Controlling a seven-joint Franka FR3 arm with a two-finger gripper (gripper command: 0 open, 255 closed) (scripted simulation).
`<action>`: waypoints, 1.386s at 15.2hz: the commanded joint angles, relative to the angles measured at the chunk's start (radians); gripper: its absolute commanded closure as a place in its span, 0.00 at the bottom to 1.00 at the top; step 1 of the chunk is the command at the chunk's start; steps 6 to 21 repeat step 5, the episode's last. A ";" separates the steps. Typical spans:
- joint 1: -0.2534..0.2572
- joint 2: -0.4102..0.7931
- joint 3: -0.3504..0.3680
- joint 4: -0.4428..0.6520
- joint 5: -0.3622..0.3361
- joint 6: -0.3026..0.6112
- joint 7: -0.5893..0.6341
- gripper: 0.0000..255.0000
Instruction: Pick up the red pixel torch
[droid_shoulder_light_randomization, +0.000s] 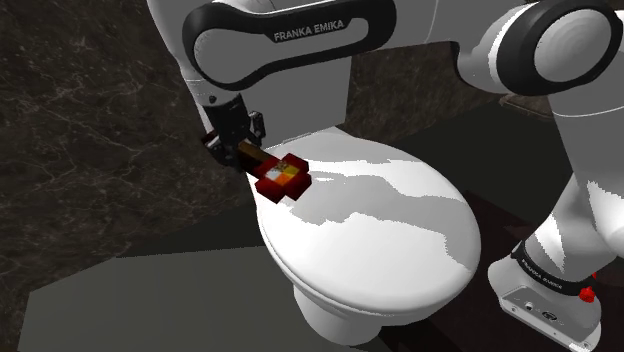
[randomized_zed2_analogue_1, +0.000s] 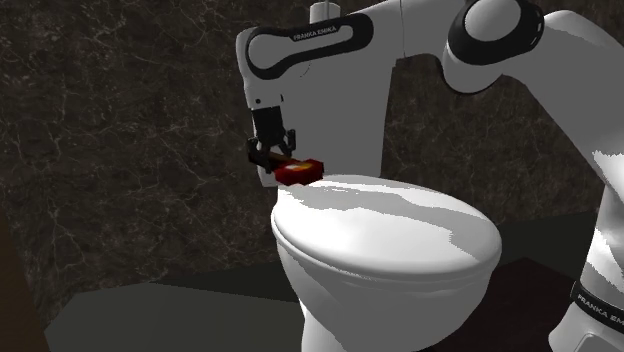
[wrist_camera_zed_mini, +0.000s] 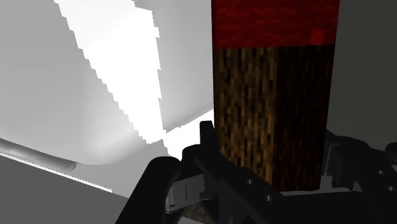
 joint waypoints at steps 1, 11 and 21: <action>0.008 0.005 -0.001 0.036 -0.001 -0.029 -0.005 1.00; 0.016 0.009 -0.001 0.073 -0.001 -0.060 -0.010 1.00; 0.016 0.009 -0.001 0.073 -0.001 -0.060 -0.010 1.00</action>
